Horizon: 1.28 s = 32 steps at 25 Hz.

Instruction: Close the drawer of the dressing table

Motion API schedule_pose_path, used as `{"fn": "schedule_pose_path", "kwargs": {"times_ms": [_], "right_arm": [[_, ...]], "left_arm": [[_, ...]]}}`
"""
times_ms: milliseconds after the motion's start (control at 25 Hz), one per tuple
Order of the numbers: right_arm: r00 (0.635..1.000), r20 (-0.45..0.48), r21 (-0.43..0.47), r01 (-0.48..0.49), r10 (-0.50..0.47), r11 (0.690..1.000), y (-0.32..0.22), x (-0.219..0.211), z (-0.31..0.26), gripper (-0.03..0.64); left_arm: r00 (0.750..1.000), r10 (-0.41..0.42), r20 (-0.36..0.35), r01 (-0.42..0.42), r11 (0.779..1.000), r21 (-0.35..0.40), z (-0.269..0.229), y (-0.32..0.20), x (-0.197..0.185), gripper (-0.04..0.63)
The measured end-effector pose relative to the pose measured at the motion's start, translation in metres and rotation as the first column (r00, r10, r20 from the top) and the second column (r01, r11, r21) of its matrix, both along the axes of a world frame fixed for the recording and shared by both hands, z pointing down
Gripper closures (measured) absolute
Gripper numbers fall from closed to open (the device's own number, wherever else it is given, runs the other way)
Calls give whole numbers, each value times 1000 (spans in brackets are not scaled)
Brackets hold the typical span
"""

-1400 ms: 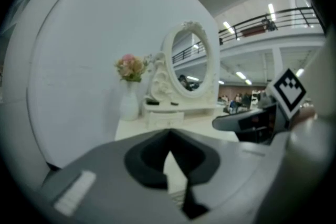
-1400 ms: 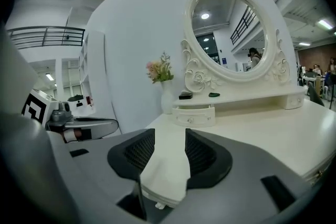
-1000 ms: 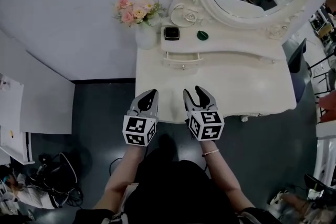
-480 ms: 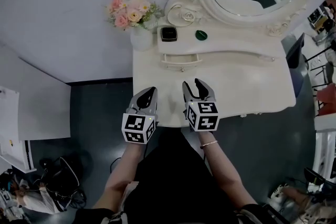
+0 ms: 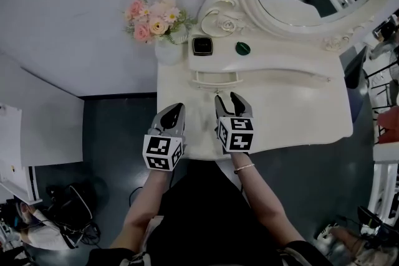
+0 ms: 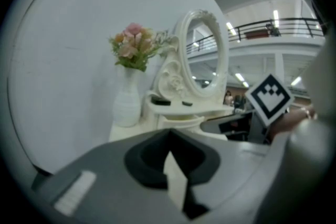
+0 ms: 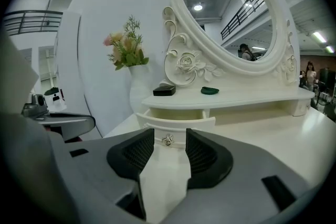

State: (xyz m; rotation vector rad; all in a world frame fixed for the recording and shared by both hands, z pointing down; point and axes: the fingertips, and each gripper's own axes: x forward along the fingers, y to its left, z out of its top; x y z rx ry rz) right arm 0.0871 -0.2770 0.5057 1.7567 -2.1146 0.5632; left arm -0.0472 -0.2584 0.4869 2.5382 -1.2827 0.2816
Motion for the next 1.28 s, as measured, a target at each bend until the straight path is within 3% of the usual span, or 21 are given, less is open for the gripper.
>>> {"fn": "schedule_pose_path", "kwargs": {"times_ms": [1280], "right_arm": [[999,-51,-36,6,-8,999,-40,4,20,453]], "left_arm": [[999,-39,18,40,998,-48,18,-32,-2,589]]}}
